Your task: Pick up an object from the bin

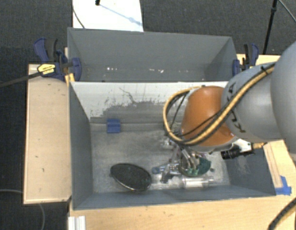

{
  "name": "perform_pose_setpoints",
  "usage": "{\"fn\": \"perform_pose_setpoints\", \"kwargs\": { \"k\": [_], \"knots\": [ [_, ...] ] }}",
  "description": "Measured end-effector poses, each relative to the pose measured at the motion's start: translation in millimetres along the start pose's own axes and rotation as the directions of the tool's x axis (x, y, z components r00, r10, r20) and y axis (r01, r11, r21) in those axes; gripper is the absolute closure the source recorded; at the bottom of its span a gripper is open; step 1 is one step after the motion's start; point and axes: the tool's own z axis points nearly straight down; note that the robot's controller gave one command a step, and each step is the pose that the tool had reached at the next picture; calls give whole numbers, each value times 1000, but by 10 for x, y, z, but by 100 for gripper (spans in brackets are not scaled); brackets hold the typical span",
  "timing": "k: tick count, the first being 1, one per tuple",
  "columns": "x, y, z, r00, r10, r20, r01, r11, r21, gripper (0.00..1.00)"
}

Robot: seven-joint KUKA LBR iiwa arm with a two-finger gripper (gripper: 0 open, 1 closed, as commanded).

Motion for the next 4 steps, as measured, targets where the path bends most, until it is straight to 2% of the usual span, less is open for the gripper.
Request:
{"fn": "perform_pose_setpoints", "kwargs": {
  "k": [1,2,3,4],
  "knots": [
    [0,0,0,1000,-2,0,2,1000,0,100],
    [0,0,0,1000,-1,0,1,1000,0,0],
    [20,-262,329,994,108,7,-108,994,-3,0],
    [6,-261,310,994,109,11,-109,994,-4,100]
  ]
}}
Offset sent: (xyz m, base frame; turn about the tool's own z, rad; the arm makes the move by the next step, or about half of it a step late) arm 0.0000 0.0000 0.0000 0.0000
